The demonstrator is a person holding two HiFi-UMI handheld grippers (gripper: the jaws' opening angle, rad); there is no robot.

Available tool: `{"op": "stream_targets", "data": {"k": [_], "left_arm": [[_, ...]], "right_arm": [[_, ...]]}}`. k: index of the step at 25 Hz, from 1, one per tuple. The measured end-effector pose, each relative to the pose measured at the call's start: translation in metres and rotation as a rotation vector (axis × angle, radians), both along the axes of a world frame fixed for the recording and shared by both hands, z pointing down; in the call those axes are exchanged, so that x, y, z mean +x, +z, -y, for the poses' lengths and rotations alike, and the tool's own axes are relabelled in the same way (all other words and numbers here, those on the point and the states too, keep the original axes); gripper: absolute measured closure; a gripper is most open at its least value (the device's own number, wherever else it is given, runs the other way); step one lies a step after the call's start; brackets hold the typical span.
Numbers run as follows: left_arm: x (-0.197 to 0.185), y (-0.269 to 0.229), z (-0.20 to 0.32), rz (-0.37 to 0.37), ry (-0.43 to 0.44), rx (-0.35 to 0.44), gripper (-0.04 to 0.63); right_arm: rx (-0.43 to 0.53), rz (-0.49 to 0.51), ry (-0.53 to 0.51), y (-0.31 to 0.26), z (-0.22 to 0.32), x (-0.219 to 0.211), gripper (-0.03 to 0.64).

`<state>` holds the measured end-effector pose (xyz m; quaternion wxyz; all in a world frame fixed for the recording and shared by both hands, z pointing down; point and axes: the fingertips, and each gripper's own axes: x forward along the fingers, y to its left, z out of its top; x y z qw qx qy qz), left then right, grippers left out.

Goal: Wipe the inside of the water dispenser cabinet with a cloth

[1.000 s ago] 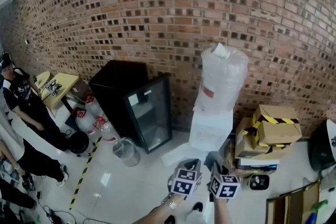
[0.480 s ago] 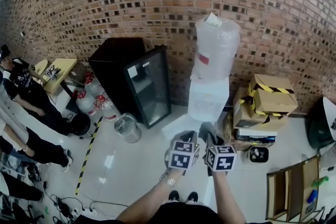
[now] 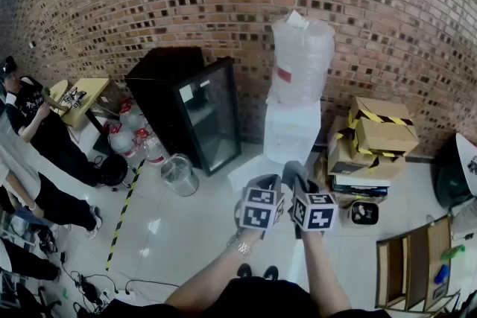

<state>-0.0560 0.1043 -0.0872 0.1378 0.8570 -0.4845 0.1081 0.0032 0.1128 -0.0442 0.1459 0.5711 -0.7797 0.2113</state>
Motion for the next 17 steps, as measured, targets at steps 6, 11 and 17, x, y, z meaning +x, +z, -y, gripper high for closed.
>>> {"op": "stream_targets", "data": {"k": [6, 11, 17], "left_arm": [[0.004, -0.001, -0.003, -0.003, -0.003, 0.009, 0.594], [0.008, -0.004, -0.001, -0.006, -0.01, 0.015, 0.594], [0.014, -0.012, 0.004, -0.017, -0.006, 0.03, 0.594]], "right_arm": [[0.008, 0.01, -0.014, 0.0, -0.002, 0.002, 0.609], [0.005, 0.027, -0.027, -0.002, -0.002, 0.006, 0.609], [0.03, 0.038, -0.038, -0.013, 0.005, 0.007, 0.609]]}}
